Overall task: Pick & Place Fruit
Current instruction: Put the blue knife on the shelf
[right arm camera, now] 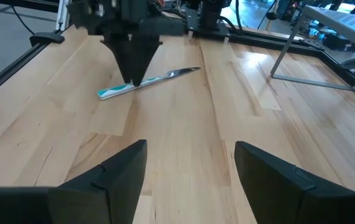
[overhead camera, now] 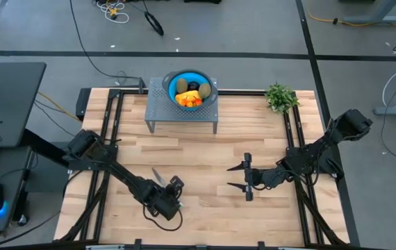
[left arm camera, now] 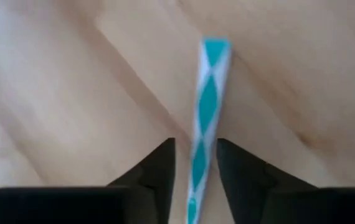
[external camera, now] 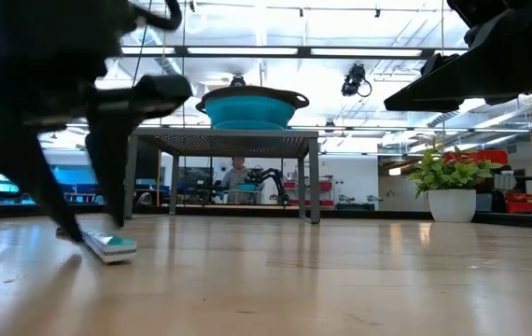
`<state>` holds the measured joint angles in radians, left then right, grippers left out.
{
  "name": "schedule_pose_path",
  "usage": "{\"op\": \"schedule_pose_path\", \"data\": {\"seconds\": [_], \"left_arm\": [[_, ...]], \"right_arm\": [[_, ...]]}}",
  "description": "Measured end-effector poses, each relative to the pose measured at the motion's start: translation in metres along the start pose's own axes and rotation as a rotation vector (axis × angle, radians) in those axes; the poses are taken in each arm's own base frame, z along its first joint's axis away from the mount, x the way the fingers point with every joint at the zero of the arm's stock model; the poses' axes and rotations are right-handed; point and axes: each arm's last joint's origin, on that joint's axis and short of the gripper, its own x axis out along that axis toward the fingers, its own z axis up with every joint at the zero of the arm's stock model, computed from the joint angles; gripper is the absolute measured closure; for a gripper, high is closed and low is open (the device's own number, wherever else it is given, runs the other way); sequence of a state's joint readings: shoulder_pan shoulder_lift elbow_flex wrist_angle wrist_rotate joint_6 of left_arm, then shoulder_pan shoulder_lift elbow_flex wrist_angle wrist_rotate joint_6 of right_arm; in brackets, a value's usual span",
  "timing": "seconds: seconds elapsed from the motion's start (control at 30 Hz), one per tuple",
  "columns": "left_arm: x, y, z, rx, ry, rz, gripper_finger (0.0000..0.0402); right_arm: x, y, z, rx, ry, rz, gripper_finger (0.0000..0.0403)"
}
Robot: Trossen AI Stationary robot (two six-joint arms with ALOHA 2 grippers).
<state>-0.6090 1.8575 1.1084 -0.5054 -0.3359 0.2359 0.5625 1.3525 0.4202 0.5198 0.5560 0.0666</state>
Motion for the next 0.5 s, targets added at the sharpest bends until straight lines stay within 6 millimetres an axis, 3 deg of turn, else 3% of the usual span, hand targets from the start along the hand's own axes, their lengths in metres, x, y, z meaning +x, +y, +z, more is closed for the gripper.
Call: {"op": "schedule_pose_path", "data": {"seconds": [0.23,0.37,0.5], "left_arm": [[-0.016,0.007,0.003,-0.206,-0.06,0.011,0.0202],[-0.024,0.011,0.005,-0.566,-0.105,0.04,0.0179],[-0.028,0.016,0.006,-1.032,-0.153,0.075,0.0173]], "right_arm": [[0.0,0.0,0.0,0.0,0.0,0.0,0.0149],[0.0,0.0,0.0,0.0,0.0,0.0,0.0149],[0.0,0.0,0.0,-0.005,-0.001,-0.001,0.0149]]}}
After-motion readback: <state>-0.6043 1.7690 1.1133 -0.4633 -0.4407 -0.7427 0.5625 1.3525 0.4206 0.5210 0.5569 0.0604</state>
